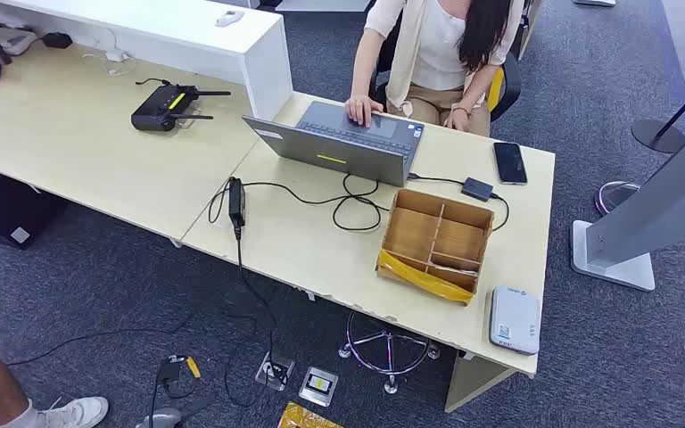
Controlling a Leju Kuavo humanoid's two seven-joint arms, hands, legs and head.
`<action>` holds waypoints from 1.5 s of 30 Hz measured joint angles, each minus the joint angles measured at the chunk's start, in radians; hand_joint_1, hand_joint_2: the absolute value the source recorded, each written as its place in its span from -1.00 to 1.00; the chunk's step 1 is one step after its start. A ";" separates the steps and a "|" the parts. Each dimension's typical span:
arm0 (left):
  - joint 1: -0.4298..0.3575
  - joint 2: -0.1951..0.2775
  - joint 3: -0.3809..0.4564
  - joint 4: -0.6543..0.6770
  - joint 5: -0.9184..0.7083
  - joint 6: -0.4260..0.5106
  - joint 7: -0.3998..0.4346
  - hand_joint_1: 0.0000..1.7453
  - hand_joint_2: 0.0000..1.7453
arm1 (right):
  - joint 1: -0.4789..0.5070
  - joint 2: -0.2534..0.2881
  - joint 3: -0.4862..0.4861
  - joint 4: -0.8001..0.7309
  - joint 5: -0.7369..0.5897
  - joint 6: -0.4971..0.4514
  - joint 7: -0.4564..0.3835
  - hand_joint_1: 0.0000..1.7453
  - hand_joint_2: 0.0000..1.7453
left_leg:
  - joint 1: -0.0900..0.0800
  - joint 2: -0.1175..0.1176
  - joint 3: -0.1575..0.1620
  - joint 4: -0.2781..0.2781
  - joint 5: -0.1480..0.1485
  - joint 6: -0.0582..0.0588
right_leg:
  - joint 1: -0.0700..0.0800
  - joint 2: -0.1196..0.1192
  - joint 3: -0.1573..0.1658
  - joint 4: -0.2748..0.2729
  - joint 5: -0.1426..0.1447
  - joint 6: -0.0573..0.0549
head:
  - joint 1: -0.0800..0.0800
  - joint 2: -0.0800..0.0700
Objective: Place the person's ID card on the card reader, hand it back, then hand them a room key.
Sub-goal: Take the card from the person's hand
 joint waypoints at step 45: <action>-0.053 0.010 0.253 0.079 -0.053 -0.087 0.023 -1.00 -1.00 | -0.431 -0.403 0.123 0.064 -0.124 0.011 -0.185 -1.00 -1.00 | -0.004 0.000 -0.001 0.001 0.002 0.004 | -0.004 0.000 0.000 0.000 0.003 0.003 | 0.000 0.000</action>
